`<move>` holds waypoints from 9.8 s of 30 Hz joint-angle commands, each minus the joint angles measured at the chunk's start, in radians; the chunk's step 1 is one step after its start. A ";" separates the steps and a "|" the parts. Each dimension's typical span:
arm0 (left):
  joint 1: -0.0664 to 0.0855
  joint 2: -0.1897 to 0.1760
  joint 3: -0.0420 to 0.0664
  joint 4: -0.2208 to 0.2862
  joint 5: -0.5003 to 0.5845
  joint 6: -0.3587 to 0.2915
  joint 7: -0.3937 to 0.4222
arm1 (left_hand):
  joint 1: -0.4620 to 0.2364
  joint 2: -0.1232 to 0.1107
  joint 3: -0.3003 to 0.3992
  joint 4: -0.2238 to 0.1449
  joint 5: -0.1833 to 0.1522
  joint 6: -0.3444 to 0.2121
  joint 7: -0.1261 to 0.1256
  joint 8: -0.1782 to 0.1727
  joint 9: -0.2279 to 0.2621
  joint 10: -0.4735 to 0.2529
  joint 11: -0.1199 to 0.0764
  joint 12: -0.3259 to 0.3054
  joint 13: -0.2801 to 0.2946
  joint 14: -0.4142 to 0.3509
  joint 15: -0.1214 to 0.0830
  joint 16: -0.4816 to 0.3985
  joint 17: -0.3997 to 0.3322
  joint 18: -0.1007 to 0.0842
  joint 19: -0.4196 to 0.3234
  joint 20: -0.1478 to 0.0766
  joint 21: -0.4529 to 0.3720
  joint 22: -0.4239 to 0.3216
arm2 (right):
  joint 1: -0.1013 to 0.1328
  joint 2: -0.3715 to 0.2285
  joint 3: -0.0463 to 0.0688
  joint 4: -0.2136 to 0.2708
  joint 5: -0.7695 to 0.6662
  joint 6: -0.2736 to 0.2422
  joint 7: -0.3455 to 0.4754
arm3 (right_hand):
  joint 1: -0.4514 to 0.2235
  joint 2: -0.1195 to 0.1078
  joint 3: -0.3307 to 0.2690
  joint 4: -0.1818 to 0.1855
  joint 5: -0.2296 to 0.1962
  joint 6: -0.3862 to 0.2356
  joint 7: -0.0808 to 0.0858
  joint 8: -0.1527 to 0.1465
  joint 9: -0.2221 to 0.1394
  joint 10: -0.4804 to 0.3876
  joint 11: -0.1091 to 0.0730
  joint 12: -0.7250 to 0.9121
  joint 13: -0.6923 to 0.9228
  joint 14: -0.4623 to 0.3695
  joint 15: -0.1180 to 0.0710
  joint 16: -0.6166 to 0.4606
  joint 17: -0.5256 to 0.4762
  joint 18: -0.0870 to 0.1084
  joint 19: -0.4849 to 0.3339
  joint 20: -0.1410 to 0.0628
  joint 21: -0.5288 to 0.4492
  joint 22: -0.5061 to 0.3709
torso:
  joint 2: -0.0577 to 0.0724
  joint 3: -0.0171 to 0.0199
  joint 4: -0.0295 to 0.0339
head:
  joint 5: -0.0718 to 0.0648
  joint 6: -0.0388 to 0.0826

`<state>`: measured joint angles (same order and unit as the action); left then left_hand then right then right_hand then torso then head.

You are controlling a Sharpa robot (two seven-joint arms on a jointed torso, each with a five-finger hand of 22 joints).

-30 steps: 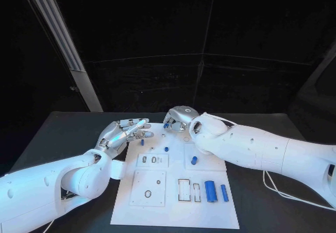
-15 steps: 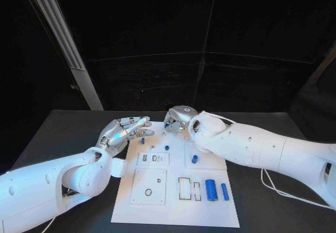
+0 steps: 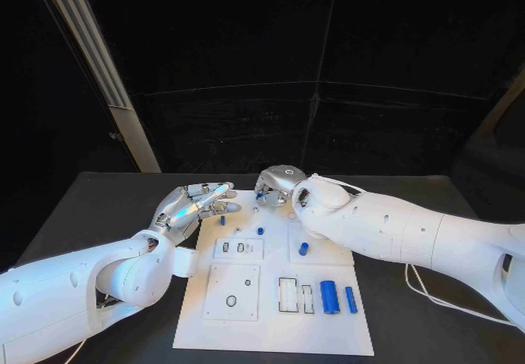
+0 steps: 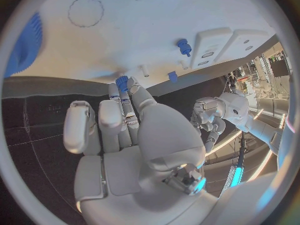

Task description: Assemble the parts on the task board

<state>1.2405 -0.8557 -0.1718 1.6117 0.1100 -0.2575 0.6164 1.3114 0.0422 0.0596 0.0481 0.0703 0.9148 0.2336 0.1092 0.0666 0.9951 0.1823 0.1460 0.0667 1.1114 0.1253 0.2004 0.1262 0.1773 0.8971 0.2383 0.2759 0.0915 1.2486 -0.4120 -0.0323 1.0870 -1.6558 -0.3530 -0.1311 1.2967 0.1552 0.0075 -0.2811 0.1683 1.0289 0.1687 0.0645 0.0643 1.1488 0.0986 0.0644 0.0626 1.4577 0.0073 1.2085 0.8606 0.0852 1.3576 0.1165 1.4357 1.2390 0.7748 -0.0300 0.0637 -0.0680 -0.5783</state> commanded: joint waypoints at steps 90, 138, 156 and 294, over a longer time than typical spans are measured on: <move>0.003 -0.003 -0.001 -0.024 0.000 0.044 -0.014 | -0.002 0.013 0.000 -0.006 0.004 -0.010 0.009 -0.008 -0.001 -0.007 0.001 -0.007 -0.001 -0.005 0.005 -0.007 0.001 0.006 0.002 0.003 -0.007 -0.004 | 0.014 -0.309 0.039 0.187 0.183 0.246 -0.067 | 0.084 -0.235 0.052 0.443 0.132 -0.144 -0.006 0.083 0.013 0.230 -0.025 1.213 1.198 0.065 -0.007 0.261 0.463 -0.062 0.145 -0.004 0.100 0.235 | -0.003 0.0004 -0.0153 | -0.017 -0.008; 0.003 0.000 -0.001 -0.029 0.000 0.056 -0.022 | -0.004 0.014 0.000 -0.006 0.004 -0.010 0.009 -0.009 -0.001 -0.007 0.001 -0.007 -0.001 -0.005 0.005 -0.007 0.001 0.006 0.002 0.003 -0.007 -0.005 | 0.012 -0.235 0.038 0.314 0.022 0.001 -0.079 | 0.042 -0.230 0.228 0.410 0.055 -0.028 -0.034 0.116 0.008 0.269 -0.050 1.259 1.261 0.072 -0.030 0.273 0.498 -0.073 0.176 -0.026 0.116 0.280 | -0.002 -0.0009 -0.0116 | -0.013 -0.015; 0.003 0.005 -0.001 -0.030 0.000 0.058 -0.023 | -0.004 0.014 0.000 -0.006 0.004 -0.010 0.009 -0.009 -0.001 -0.007 0.001 -0.007 -0.001 -0.005 0.005 -0.007 0.001 0.006 0.002 0.003 -0.007 -0.005 | 0.004 -0.086 0.013 0.203 0.023 0.058 -0.092 | 0.040 -0.229 0.236 0.411 0.063 -0.033 -0.032 0.111 0.006 0.266 -0.049 1.254 1.259 0.072 -0.029 0.273 0.498 -0.073 0.177 -0.026 0.117 0.282 | -0.002 -0.0009 -0.0136 | -0.003 -0.022; 0.002 -0.001 -0.019 -0.049 0.000 0.079 -0.028 | -0.004 0.018 0.003 -0.009 0.004 -0.010 0.008 -0.011 -0.001 -0.008 0.001 -0.009 -0.001 -0.006 0.005 -0.011 0.002 0.007 0.001 0.004 -0.010 -0.008 | -0.074 -0.438 0.002 0.166 0.393 0.063 0.253 | 0.146 -0.126 0.077 0.382 -0.001 -0.011 -0.029 0.062 0.011 0.237 -0.046 1.218 1.237 0.074 -0.025 0.272 0.524 -0.073 0.176 -0.020 0.114 0.283 | -0.016 0.0134 -0.0482 | -0.021 -0.036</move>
<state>1.2412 -0.8562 -0.1910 1.5610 0.1113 -0.1895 0.5862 1.3069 0.0467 0.0623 0.0454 0.0703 0.9111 0.2300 0.1014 0.0666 0.9951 0.1823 0.1423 0.0669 1.1078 0.1288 0.1928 0.1266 0.1770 0.8970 0.2384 0.2719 0.0851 1.1735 -0.8504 -0.0302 1.2532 -1.2561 -0.2846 0.1274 1.4376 0.0171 0.0784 0.1005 0.1744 1.0122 0.1380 0.1275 0.0766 1.3829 0.0590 1.2780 1.3011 1.4669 -0.0129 1.4776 1.3074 0.0306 1.4634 0.1030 1.5449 1.3074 0.7583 -0.0168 0.0153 -0.0890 -0.6134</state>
